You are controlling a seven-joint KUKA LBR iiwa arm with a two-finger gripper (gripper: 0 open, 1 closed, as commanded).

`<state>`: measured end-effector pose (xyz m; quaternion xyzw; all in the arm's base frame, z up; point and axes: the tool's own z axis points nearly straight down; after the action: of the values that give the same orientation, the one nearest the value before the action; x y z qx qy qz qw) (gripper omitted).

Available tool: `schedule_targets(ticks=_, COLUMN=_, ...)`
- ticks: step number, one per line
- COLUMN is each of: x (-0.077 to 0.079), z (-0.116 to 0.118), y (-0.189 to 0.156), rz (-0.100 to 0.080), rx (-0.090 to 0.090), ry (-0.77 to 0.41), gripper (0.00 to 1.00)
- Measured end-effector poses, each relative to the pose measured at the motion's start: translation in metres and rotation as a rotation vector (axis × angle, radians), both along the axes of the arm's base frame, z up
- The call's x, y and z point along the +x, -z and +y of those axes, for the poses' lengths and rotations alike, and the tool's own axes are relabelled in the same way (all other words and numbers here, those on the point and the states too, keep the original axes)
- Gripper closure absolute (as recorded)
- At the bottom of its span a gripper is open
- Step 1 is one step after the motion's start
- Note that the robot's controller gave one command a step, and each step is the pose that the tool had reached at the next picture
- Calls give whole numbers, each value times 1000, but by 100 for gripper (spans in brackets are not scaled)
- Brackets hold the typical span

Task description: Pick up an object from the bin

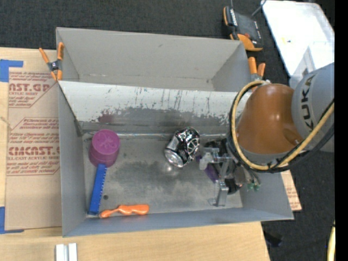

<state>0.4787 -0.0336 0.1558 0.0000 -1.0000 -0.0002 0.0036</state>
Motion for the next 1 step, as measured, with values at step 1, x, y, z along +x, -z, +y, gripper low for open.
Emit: schedule_targets(ticks=1, x=3, z=0, y=-3, rz=-8, rx=-1, ry=-1, gripper=0)
